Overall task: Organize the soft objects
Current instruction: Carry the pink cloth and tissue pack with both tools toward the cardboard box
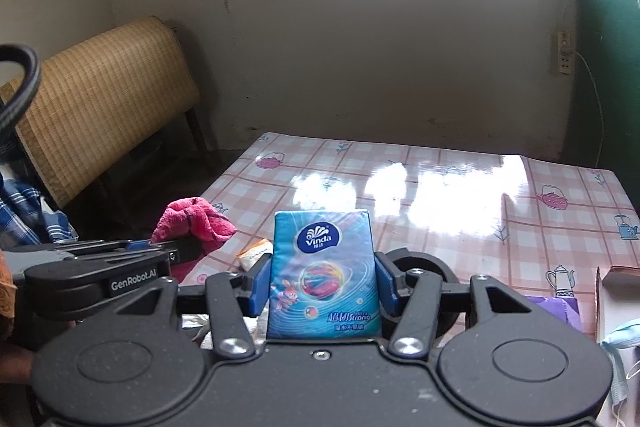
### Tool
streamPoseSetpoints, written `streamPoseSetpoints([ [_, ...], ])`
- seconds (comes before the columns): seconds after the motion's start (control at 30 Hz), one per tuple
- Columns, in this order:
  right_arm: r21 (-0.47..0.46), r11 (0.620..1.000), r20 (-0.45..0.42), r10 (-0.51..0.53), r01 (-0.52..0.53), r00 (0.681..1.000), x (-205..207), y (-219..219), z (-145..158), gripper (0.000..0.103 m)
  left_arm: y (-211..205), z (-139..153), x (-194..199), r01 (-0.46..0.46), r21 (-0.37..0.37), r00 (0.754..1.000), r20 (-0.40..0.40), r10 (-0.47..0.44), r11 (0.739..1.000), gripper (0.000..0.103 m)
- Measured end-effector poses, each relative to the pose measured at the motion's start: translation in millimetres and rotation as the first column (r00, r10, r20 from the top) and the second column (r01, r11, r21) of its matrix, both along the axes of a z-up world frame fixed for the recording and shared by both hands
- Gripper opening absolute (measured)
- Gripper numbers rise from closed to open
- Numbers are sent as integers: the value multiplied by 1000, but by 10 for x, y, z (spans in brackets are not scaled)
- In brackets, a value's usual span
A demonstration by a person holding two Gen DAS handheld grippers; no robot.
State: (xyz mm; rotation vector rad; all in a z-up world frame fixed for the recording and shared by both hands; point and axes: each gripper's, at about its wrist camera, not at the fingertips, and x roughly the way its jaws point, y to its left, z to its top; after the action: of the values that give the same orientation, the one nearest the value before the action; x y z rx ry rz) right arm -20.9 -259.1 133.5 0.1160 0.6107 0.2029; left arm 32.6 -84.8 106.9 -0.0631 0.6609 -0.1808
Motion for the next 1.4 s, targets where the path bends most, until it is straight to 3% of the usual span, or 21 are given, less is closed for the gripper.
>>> streamPoseSetpoints([
  [1.4,2,987,-7,-163,163,987,-144,-791,-16,64,-814,-67,61,167,12,986,-33,-166,986,19],
])
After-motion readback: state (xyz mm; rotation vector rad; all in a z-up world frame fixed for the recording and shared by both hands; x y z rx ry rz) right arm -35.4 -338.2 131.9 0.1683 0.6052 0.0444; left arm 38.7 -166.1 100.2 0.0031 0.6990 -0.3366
